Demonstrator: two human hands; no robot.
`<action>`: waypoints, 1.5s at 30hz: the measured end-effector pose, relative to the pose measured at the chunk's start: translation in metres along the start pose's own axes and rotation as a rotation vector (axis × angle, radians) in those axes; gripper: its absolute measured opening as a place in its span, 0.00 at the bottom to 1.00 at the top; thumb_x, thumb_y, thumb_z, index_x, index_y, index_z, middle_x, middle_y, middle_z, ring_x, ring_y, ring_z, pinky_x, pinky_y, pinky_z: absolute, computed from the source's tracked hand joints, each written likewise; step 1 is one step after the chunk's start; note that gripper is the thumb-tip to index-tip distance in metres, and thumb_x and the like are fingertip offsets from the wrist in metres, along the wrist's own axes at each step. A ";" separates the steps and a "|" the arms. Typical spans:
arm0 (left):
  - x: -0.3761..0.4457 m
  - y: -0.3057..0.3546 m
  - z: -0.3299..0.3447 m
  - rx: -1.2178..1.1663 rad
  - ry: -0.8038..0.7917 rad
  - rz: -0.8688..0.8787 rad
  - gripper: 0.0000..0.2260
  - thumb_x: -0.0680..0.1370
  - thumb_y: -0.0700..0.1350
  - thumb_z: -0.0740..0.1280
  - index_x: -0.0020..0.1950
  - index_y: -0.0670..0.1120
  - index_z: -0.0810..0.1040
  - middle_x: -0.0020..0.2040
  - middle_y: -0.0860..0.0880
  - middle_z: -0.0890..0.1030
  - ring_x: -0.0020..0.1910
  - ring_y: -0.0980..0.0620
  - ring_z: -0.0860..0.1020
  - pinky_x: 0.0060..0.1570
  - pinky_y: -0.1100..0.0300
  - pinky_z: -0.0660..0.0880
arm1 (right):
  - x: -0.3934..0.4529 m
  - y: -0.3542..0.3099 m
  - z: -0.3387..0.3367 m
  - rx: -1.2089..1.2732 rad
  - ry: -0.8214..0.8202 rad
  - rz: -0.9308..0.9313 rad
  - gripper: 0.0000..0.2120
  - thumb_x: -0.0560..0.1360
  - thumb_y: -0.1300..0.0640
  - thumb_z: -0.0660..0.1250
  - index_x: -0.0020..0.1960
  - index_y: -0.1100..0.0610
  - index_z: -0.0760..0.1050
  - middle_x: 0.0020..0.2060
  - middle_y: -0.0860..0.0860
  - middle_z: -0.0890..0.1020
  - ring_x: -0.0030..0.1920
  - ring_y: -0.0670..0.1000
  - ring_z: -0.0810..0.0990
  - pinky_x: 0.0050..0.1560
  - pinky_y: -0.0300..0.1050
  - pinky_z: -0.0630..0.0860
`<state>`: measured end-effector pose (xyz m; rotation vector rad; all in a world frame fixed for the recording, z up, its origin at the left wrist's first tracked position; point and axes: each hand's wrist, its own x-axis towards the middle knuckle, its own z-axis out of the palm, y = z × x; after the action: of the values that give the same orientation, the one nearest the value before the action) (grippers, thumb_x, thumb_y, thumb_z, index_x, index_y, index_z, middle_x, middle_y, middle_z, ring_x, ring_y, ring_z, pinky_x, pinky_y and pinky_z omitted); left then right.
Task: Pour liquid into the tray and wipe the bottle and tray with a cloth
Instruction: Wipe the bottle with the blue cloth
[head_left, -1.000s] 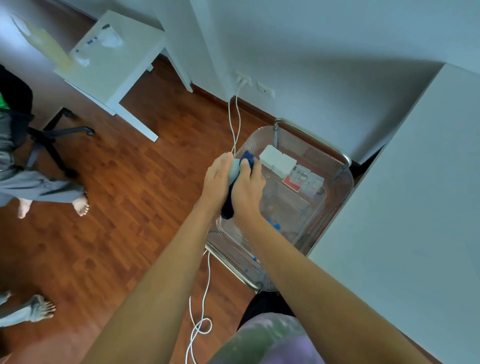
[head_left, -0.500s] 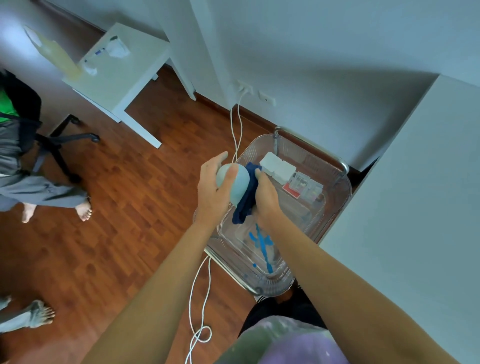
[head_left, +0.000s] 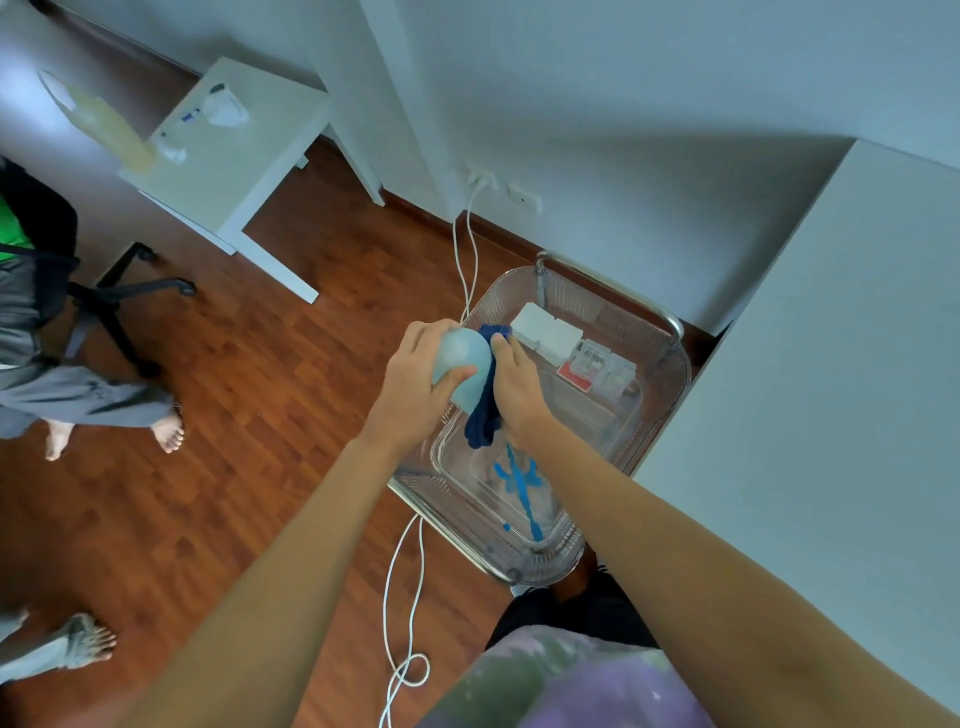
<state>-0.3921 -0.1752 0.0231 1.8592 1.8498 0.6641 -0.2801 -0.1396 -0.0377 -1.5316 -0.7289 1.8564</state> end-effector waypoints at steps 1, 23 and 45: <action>-0.001 -0.001 0.003 0.001 0.020 -0.016 0.19 0.78 0.48 0.69 0.67 0.44 0.72 0.61 0.48 0.72 0.56 0.55 0.71 0.53 0.68 0.71 | -0.001 0.000 0.001 -0.006 0.003 -0.003 0.19 0.78 0.40 0.51 0.63 0.47 0.70 0.53 0.54 0.78 0.53 0.54 0.79 0.58 0.57 0.78; -0.003 -0.010 0.000 -0.234 -0.124 -0.167 0.18 0.76 0.56 0.69 0.61 0.60 0.64 0.62 0.57 0.68 0.60 0.53 0.74 0.54 0.59 0.78 | -0.041 -0.001 -0.024 -0.032 -0.125 -0.320 0.11 0.81 0.53 0.58 0.56 0.49 0.78 0.56 0.48 0.81 0.59 0.50 0.78 0.63 0.54 0.75; -0.001 0.000 -0.003 -0.291 -0.066 -0.256 0.16 0.76 0.53 0.69 0.59 0.53 0.68 0.56 0.56 0.74 0.56 0.50 0.78 0.53 0.57 0.79 | -0.034 0.002 -0.011 -0.161 -0.027 -0.397 0.16 0.82 0.55 0.54 0.63 0.53 0.76 0.69 0.54 0.73 0.69 0.53 0.70 0.69 0.52 0.69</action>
<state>-0.3936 -0.1764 0.0257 1.4159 1.7986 0.7261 -0.2652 -0.1666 -0.0192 -1.3398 -1.1275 1.5540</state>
